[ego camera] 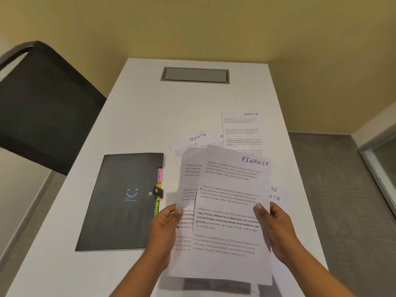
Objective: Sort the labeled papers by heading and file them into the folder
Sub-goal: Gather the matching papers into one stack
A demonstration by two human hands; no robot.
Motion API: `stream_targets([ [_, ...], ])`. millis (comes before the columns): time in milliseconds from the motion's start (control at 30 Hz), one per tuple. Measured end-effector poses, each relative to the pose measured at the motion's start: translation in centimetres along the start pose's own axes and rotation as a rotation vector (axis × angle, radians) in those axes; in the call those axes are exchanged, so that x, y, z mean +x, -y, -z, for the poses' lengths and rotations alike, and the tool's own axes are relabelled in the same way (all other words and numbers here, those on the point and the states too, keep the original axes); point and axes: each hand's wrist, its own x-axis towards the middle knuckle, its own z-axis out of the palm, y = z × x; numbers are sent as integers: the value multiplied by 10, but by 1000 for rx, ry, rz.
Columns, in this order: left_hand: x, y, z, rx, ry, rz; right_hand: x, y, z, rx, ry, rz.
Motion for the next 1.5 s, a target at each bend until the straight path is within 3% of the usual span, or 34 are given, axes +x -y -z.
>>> stream_targets([
  [100, -4, 3, -7, -13, 54, 51, -4, -3, -8, 42, 118, -57],
  [200, -6, 3, -13, -10, 118, 100, -4, -6, -9, -87, 88, -13],
  [433, 6, -23, -29, 178, 261, -129, -7, 15, -4, -256, -59, 189],
  [667, 8, -28, -47, 98, 158, -278, -11, 37, -11, -283, -63, 382],
  [800, 9, -20, -48, 133, 150, -355, -13, 30, -17, -348, -6, 349],
  [1033, 19, -14, -38, 204, 127, -335, -5, 17, -17, -431, 80, 283],
  [1333, 28, -12, -17, 190, 114, -345, -9, 17, -40, -554, 42, 198],
  [1500, 41, -17, 1, 213, 126, -262, -10, 18, -45, -627, 67, 258],
])
